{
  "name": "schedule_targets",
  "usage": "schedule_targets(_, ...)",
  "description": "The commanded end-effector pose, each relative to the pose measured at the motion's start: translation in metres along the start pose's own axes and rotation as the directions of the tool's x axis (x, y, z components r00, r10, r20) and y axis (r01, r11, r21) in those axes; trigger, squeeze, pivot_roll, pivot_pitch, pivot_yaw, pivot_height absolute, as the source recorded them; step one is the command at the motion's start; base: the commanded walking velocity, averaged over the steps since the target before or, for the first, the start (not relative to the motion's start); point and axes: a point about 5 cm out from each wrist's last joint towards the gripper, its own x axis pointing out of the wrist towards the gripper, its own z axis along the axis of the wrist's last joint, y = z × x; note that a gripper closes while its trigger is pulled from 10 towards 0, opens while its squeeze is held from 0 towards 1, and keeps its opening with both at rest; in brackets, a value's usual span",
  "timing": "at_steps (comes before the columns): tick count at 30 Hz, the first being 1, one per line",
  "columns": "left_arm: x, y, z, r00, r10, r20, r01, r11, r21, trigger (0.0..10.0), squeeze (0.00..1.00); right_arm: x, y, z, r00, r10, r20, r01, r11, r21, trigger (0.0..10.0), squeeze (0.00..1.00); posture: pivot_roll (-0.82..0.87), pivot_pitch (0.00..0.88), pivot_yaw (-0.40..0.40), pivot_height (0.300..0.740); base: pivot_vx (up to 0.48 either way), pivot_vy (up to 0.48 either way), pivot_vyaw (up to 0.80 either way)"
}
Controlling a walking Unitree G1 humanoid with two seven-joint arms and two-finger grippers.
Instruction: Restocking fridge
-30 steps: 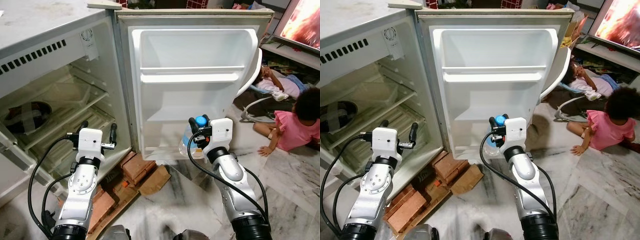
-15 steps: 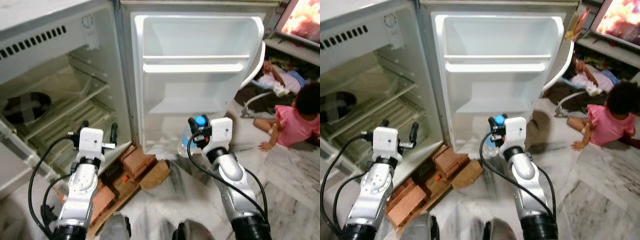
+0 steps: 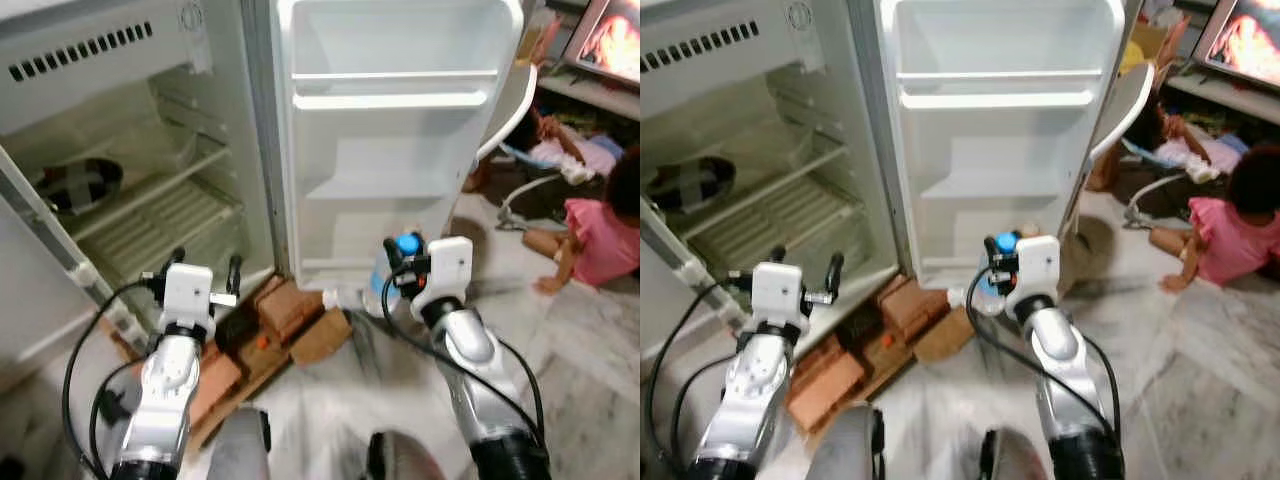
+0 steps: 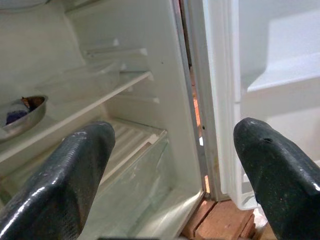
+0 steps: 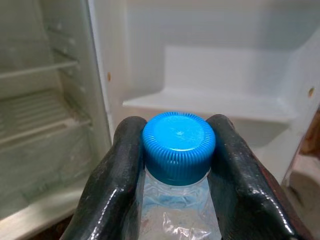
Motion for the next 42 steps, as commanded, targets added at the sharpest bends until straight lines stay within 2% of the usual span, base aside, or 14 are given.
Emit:
schedule_targets(1,0.003,0.0,0.004,1.0,-0.001,0.014,0.001,1.0,0.003,10.0,0.0,0.004,0.003,0.011,0.999,0.013,0.049,-0.012,1.0,-0.003,10.0,0.0,0.01,0.047,-0.039,0.666,0.356,0.0,0.0)
schedule_targets(16,0.004,0.0,0.004,1.0,0.002,0.02,-0.001,1.0,-0.003,10.0,0.0,0.005,0.009,0.013,0.996,0.06,0.061,-0.059,0.998,-0.009,10.0,0.0,0.02,0.046,-0.041,0.666,0.368,0.0,0.0)
schedule_targets(23,0.003,-0.003,0.004,1.0,0.003,0.016,-0.003,1.0,-0.012,10.0,0.0,0.001,0.017,0.014,0.988,0.14,0.069,-0.137,0.99,-0.044,10.0,0.0,0.01,0.051,-0.045,0.666,0.388,0.0,0.08)
schedule_targets(37,0.004,-0.003,0.003,1.0,0.008,0.008,-0.007,1.0,-0.015,10.0,0.0,0.0,0.016,0.014,0.988,0.142,0.064,-0.14,0.99,-0.034,10.0,0.0,0.01,0.054,-0.048,0.666,0.448,0.0,0.04)
schedule_targets(42,0.004,-0.004,0.002,1.0,0.009,0.006,-0.009,1.0,-0.016,10.0,0.0,0.001,0.017,0.013,0.988,0.143,0.062,-0.142,0.989,-0.034,10.0,0.0,0.01,0.055,-0.048,0.666,0.138,0.0,0.0)
